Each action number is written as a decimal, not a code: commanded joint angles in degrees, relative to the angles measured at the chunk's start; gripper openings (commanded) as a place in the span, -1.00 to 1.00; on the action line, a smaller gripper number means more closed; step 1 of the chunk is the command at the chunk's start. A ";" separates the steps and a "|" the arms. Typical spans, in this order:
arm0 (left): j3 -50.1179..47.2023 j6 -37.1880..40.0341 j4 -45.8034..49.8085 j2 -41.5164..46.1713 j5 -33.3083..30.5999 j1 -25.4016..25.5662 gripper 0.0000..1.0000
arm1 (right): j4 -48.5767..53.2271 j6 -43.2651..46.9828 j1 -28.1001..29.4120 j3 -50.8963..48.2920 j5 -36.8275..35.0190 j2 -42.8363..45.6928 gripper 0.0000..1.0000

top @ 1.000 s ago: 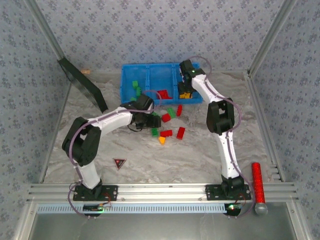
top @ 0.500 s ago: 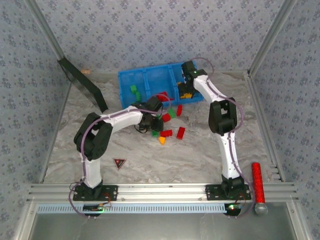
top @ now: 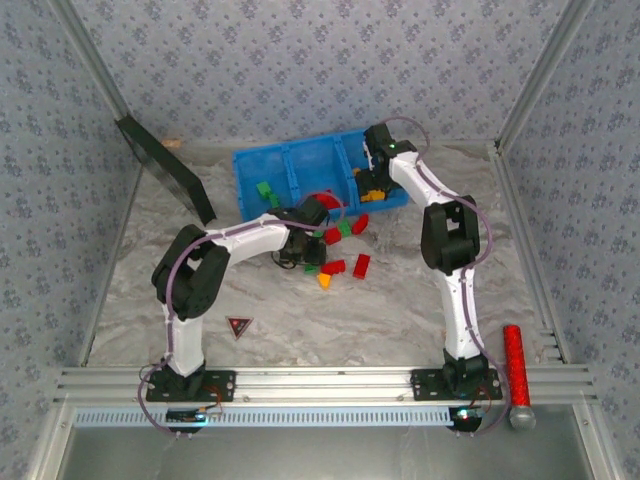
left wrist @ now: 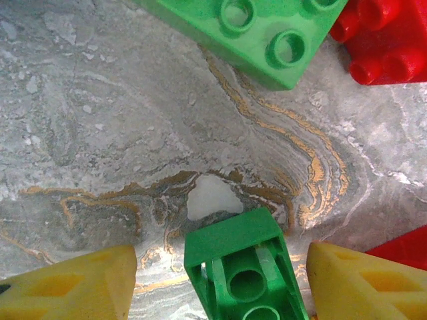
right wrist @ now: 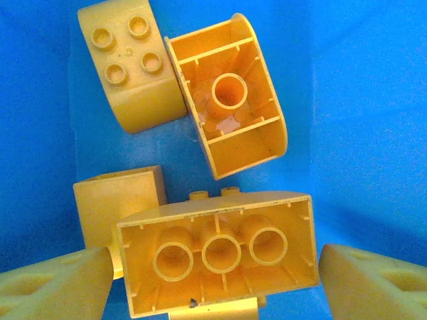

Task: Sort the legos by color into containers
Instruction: Place the lego in the container, then pick up the lego from the center of the table.

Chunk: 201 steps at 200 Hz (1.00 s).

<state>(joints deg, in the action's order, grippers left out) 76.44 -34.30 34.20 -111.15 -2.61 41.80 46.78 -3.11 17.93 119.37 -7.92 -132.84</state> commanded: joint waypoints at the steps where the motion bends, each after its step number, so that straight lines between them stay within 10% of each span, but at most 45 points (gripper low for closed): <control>1: -1.17 -1.46 -0.50 -1.26 0.63 0.25 0.34 | 0.56 0.69 0.17 0.41 -1.39 4.22 0.47; 24: -1.98 -1.64 -0.70 -0.74 0.49 0.47 0.34 | 0.99 -0.11 0.08 0.64 -1.07 3.44 0.37; 55: -2.35 -1.46 -0.40 -0.14 0.07 0.47 0.34 | 0.97 -1.06 0.08 0.86 0.10 2.96 0.76; 123: -3.21 -2.38 -1.02 0.26 -0.11 0.47 0.29 | 0.65 -3.83 -0.35 0.49 2.03 3.87 -0.16; 201: -3.32 -3.35 -1.51 0.30 0.33 0.47 0.18 | -6.20 -13.23 -1.37 -7.46 10.19 7.97 -0.45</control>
<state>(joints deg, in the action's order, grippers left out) 74.28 -36.77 30.85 -111.31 -3.09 41.80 42.89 -12.69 16.93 113.47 -0.84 -127.72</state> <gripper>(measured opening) 0.592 0.277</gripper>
